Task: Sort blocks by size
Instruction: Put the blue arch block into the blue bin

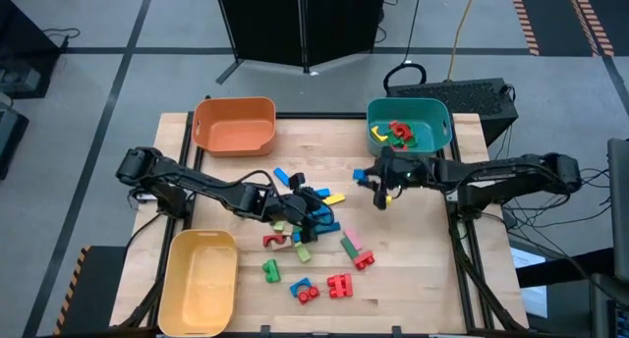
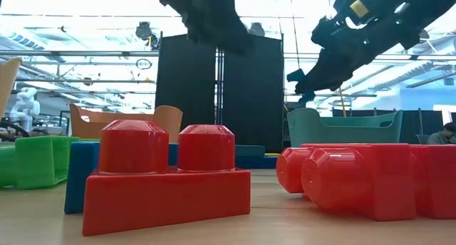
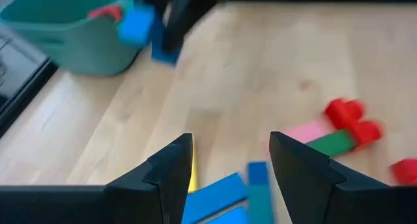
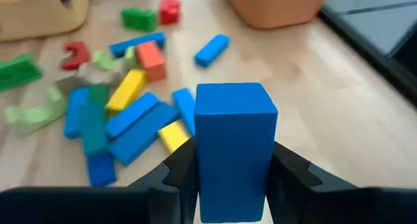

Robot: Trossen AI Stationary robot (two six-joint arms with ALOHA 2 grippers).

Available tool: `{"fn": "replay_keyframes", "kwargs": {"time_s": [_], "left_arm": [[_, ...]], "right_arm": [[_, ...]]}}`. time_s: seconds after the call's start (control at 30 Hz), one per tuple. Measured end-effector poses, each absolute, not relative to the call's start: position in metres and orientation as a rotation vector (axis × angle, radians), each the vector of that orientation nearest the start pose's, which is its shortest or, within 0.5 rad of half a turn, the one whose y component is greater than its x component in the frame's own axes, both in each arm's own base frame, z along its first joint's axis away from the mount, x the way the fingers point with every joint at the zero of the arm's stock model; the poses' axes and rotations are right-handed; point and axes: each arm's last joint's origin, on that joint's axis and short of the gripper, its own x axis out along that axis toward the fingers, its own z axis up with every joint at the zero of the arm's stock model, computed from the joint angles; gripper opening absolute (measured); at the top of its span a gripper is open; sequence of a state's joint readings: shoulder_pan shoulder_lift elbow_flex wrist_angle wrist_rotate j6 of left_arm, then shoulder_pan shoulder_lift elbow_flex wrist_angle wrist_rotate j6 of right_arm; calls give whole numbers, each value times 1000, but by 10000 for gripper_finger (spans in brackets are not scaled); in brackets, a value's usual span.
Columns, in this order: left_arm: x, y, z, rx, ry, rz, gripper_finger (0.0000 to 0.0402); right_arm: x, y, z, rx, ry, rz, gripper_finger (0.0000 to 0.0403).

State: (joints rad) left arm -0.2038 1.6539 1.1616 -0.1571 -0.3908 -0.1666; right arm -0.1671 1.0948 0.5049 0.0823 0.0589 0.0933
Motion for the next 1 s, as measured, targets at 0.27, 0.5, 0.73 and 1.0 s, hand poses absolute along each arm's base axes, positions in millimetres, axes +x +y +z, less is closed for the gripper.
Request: {"fn": "replay_keyframes", "kwargs": {"time_s": [0.27, 0.5, 0.73, 1.0], "left_arm": [[350, -24, 216, 18, 687, 214, 202], [346, 23, 204, -16, 724, 188, 203], [341, 64, 205, -39, 725, 171, 203], [333, 79, 203, -96, 767, 133, 203]], "right_arm": [[194, -75, 217, 113, 466, -429, 124], [168, -106, 226, 102, 449, -646, 124], [144, -131, 216, 134, 574, -855, 125], [128, -159, 197, 209, 682, -1049, 125]]}}
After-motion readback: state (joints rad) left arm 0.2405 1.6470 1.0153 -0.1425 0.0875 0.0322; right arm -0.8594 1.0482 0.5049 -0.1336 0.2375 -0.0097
